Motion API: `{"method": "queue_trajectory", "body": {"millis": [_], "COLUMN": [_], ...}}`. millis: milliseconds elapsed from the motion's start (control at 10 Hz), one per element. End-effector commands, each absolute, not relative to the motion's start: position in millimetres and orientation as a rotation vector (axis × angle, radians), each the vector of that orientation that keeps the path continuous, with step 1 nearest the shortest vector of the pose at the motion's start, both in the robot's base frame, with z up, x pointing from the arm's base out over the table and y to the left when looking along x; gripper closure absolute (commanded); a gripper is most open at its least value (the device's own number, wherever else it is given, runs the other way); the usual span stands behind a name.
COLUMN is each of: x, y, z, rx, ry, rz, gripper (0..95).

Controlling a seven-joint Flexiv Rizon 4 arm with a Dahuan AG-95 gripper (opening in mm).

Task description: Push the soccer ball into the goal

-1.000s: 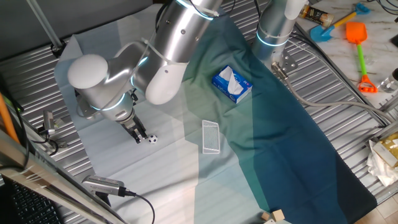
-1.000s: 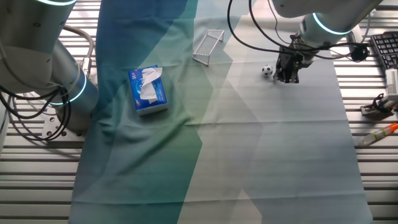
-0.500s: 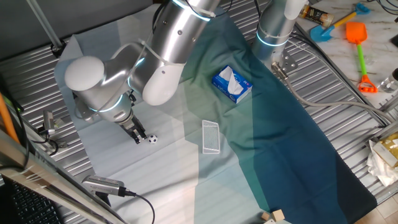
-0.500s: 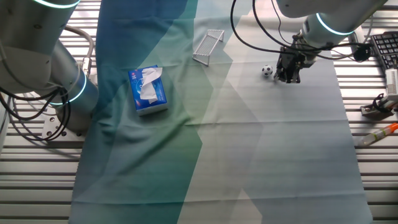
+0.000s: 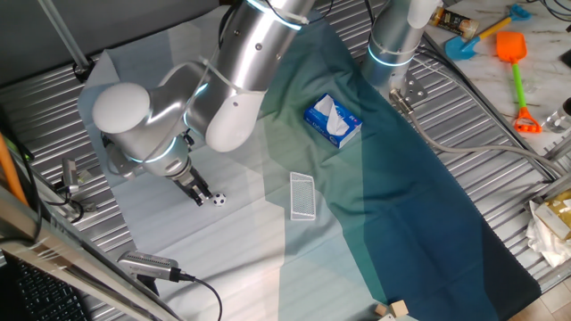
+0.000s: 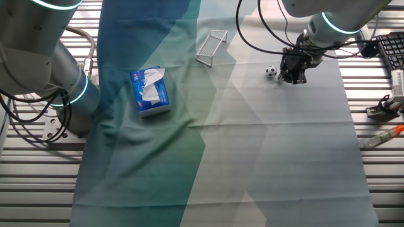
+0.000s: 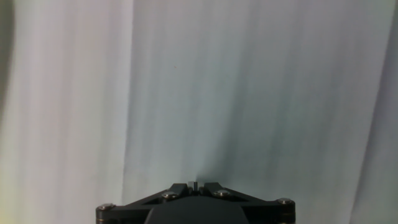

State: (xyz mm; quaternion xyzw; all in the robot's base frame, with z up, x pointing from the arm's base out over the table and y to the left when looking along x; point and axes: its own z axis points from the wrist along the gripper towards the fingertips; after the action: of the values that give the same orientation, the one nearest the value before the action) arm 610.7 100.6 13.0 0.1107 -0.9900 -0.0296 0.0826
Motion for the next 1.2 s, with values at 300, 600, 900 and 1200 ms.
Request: {"method": "queue_trajectory", "body": {"millis": [300,600,900,1200], "x": [610,610,599,573], "y": [101,103,116,127], "z": [13,13,11,8], "rx": [0.348,0.299,0.271,0.251], "ry": [-2.950,-2.948,-2.954,-2.975], "rz": [-0.095,-0.099,-0.094,-0.096], "gripper": [95.0,95.0,95.0,95.0]}}
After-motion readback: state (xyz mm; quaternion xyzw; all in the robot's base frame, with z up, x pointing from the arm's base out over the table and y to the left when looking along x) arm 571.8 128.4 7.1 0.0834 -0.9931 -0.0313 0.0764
